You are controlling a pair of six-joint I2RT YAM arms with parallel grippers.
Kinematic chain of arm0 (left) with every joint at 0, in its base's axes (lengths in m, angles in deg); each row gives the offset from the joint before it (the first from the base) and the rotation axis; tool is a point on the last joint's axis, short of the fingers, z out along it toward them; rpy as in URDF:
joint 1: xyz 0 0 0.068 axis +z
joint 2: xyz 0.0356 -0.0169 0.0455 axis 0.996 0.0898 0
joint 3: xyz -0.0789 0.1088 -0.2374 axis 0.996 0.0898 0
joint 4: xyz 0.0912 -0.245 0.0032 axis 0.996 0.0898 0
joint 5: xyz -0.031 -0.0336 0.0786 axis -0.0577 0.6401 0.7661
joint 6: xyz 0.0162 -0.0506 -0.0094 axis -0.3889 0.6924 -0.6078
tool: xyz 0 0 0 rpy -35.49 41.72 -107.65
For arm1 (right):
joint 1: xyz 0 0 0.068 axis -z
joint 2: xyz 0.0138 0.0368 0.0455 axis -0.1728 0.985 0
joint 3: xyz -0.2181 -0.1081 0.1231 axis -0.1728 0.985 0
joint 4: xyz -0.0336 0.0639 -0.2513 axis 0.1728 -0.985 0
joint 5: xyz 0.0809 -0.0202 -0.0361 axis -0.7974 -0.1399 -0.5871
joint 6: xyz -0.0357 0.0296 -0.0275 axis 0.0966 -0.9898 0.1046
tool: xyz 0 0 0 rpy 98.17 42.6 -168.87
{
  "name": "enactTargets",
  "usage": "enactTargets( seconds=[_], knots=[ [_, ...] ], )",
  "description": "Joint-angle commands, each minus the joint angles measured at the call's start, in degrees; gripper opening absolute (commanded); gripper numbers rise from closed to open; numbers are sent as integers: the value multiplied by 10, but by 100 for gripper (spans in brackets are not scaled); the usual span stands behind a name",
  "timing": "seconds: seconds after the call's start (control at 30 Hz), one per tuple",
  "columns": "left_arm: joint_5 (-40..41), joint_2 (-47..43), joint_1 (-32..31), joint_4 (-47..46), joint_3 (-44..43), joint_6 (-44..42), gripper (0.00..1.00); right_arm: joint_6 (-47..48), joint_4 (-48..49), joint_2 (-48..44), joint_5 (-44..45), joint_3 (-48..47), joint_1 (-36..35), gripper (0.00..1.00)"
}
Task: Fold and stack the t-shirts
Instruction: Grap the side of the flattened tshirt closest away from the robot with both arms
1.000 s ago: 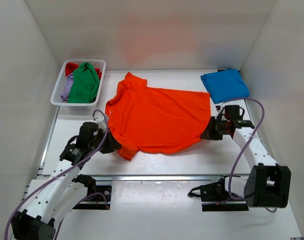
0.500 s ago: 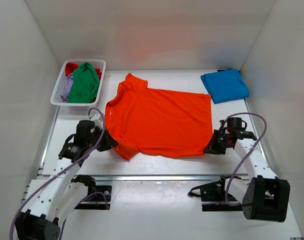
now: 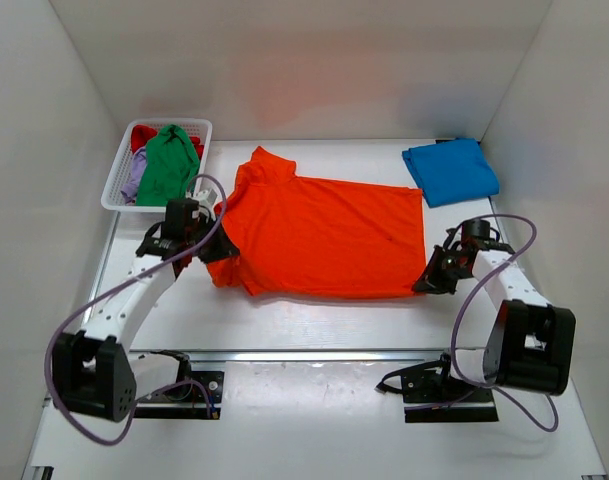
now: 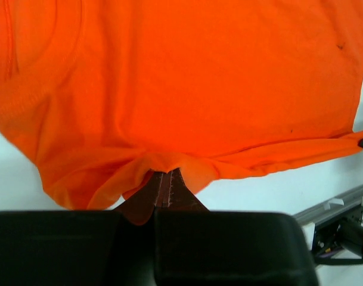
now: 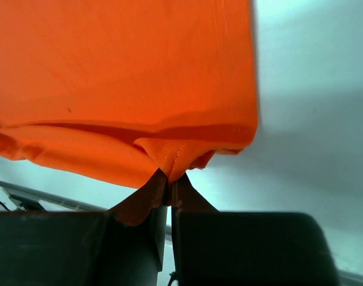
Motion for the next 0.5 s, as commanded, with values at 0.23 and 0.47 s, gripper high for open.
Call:
enactTargets(
  seconds=[0.23,0.47],
  knots=[
    [-9,132,20,-45,-125,-36,0,2,55,105,-21,-98,12,0],
    [-19,219,27,-51,-210,-44,0,1,64,164,-20,-135,10,0]
  ],
)
